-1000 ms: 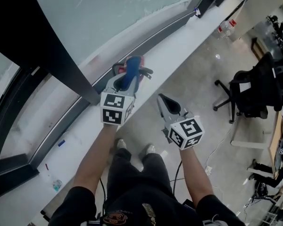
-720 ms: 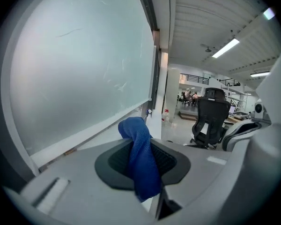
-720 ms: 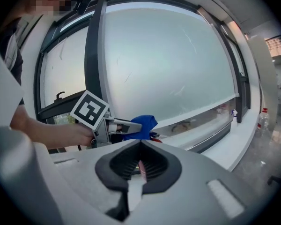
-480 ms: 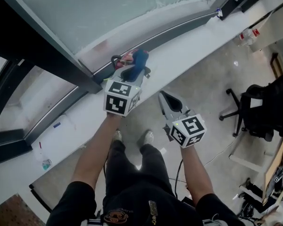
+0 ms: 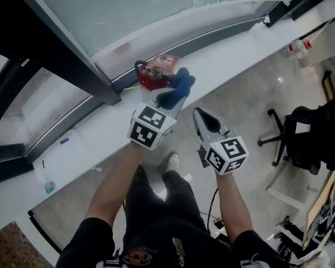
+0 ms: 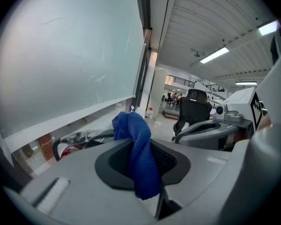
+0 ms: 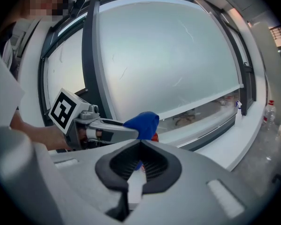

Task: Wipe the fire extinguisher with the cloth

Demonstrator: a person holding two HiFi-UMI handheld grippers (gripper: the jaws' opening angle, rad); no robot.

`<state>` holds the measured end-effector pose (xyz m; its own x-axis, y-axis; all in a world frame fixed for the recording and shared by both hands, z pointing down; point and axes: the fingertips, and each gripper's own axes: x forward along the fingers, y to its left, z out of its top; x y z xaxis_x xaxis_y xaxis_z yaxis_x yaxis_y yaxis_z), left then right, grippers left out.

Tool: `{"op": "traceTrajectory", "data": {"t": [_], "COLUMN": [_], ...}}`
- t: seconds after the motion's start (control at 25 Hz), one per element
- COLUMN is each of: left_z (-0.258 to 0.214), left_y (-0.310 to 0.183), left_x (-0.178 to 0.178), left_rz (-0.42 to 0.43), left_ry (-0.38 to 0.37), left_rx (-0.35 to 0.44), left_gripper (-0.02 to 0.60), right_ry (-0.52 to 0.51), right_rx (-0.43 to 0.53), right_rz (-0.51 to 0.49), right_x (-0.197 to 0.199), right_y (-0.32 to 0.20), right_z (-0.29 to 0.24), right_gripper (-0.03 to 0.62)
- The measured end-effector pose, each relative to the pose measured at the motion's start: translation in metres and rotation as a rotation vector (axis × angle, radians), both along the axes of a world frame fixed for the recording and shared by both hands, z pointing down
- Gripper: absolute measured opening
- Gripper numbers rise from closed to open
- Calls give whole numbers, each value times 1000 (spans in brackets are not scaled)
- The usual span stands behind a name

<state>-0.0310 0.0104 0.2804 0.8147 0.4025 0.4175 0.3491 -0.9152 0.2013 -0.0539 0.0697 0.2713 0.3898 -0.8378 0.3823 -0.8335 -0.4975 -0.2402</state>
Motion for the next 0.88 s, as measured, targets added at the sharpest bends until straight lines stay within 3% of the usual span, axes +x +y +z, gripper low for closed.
{"op": "traceTrajectory", "data": {"t": [0.24,0.36,0.56,0.68,0.88], "left_z": [45,50,47,50,49], "left_y": [-39,-69,-79,-70,-36], "left_x": [3,11,8,14,20], "left_rz": [-96,-197,-284,-291,-234], "left_ry": [-56,-64,-59,-77,-81], "left_rx": [21,22,-11,-23,-40], "left_gripper": [74,74,74,74,74], "right_ry": [-40,-49,-46,-42,-51], "right_rx": [-45,-60,-60,-50,-54], "right_rz": [-12,-6,8,9,20], "right_x": [-13,-17,-17,-18,-20], "right_y": [-7,-4,2,5,27], "right_z": [31,39,38,35,39], "right_gripper": [3,3,3,3,3]}}
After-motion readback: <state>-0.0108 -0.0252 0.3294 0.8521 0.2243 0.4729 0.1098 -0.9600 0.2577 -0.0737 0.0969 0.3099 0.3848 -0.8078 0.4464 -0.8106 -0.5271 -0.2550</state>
